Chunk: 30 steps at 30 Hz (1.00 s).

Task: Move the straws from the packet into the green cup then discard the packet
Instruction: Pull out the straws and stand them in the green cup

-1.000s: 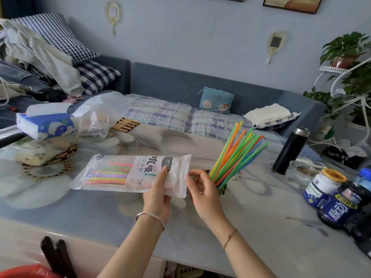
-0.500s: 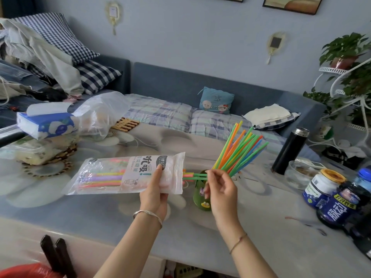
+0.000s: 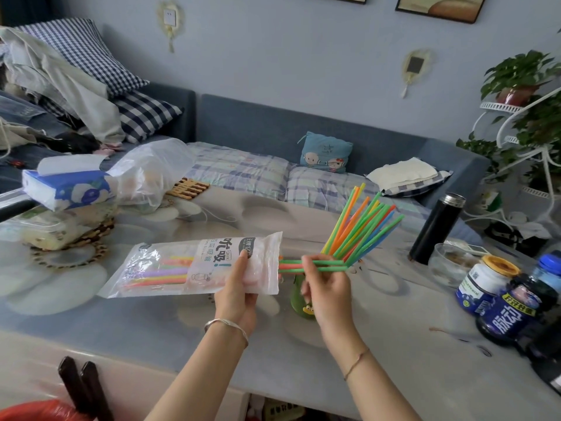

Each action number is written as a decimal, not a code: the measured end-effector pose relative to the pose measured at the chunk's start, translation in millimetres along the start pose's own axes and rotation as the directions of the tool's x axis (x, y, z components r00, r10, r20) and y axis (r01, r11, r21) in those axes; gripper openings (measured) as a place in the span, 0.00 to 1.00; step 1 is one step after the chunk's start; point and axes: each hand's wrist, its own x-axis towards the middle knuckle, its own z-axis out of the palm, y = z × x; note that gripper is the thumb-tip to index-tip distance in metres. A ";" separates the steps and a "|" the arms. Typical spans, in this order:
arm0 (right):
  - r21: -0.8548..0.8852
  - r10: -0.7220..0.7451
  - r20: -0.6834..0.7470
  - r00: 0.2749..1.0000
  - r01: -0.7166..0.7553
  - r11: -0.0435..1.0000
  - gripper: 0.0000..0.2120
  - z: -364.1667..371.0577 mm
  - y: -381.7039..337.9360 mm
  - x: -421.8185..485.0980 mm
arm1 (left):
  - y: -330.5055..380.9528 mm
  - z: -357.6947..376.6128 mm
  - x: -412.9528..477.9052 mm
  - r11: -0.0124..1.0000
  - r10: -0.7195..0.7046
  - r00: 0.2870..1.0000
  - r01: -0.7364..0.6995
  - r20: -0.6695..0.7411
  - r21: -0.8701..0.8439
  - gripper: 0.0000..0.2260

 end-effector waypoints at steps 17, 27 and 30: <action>0.091 0.162 -0.076 0.984 -0.155 0.984 0.10 -6.2 -9.8 5.3 | -1.7 -4.6 6.7 0.999 -0.050 0.999 0.050 0.002 0.001 0.22; 0.180 0.149 -0.065 0.987 -0.136 0.974 0.09 -0.2 -8.7 8.6 | -10.4 -4.6 8.0 0.998 -0.057 0.998 0.056 -0.025 -0.011 0.24; 0.095 0.163 -0.008 0.987 -0.162 0.982 0.11 5.0 -7.0 11.8 | -13.8 -4.8 7.6 0.998 -0.061 0.998 0.061 -0.007 -0.007 0.24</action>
